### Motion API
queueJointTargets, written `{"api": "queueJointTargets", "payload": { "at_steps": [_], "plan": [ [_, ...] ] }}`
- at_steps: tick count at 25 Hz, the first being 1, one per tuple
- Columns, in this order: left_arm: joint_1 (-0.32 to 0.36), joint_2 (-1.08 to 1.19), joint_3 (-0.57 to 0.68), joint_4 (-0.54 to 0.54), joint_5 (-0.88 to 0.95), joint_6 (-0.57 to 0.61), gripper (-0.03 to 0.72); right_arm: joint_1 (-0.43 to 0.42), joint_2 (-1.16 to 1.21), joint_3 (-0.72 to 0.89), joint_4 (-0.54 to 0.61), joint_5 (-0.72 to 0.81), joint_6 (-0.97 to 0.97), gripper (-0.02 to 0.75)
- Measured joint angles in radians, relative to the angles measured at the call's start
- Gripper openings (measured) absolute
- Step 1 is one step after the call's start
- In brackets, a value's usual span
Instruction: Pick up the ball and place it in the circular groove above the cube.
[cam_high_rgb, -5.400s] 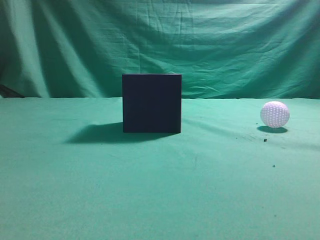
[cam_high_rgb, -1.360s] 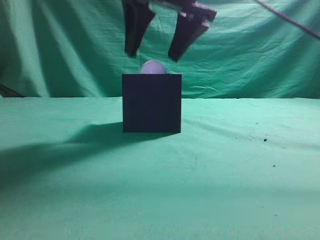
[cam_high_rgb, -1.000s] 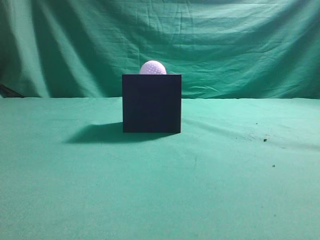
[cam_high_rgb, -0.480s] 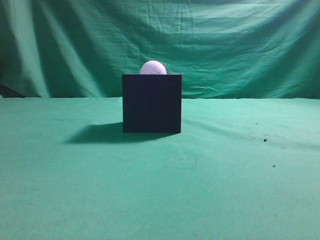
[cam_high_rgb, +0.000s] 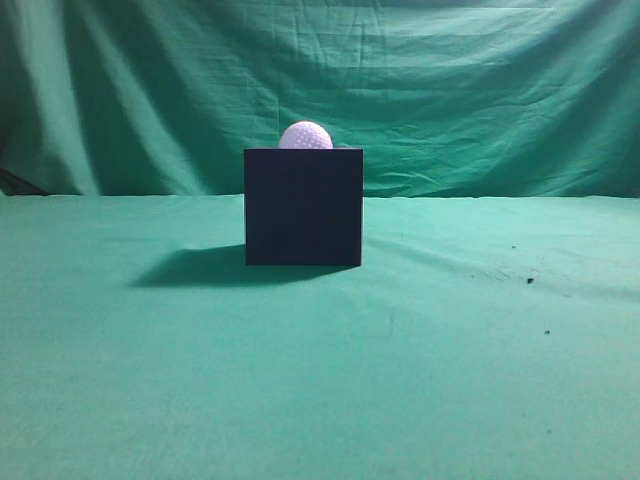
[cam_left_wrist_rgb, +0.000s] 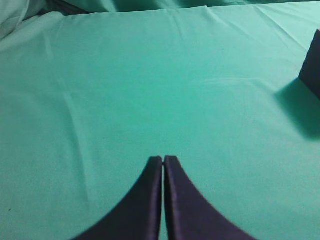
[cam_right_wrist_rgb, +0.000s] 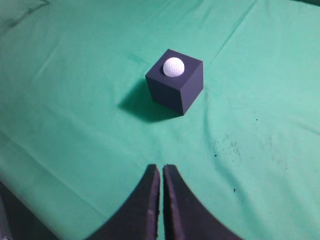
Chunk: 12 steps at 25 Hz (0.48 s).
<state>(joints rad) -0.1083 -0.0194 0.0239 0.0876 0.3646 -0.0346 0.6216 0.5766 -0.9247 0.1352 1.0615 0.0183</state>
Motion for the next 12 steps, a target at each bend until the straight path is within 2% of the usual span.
{"api": "queueJointTargets", "payload": {
  "at_steps": [5,9,12],
  "plan": [
    [0.000,0.000,0.000,0.000,0.000,0.000,0.000,0.000,-0.150,0.131,0.024,-0.031,-0.005,0.000],
    [0.000,0.000,0.000,0.000,0.000,0.000,0.000,0.000,-0.175,0.149,0.026,0.006,-0.029,0.000],
    [0.000,0.000,0.000,0.000,0.000,0.000,0.000,0.000,-0.176,0.149,0.039,-0.010,-0.133,0.000]
  ]
}}
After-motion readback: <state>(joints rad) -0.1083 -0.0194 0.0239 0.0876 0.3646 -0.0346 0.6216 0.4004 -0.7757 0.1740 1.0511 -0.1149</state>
